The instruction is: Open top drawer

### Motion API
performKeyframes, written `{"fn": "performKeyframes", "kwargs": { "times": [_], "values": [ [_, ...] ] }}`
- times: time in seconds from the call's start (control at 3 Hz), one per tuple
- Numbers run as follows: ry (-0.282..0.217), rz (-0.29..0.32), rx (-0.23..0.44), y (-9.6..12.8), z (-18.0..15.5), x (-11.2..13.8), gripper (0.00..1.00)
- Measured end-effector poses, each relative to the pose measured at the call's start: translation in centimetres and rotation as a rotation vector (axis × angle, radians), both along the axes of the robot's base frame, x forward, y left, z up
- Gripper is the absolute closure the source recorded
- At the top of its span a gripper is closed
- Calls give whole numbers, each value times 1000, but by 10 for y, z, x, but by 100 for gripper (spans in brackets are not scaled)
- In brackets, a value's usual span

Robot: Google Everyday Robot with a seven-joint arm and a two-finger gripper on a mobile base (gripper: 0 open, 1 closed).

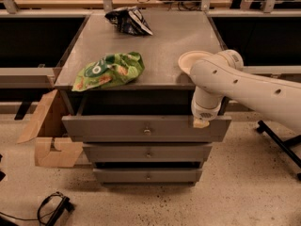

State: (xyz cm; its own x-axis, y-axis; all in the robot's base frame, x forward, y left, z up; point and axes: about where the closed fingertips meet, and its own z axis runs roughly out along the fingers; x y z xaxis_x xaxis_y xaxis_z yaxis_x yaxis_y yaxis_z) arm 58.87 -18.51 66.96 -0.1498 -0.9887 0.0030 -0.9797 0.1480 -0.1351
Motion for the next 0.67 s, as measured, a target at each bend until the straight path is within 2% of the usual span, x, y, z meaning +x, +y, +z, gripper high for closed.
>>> {"fn": "performKeyframes", "kwargs": {
  "times": [0.33,0.67],
  "values": [
    [0,0,0,0,7,0,100],
    [0,0,0,0,7,0,84]
  ]
}}
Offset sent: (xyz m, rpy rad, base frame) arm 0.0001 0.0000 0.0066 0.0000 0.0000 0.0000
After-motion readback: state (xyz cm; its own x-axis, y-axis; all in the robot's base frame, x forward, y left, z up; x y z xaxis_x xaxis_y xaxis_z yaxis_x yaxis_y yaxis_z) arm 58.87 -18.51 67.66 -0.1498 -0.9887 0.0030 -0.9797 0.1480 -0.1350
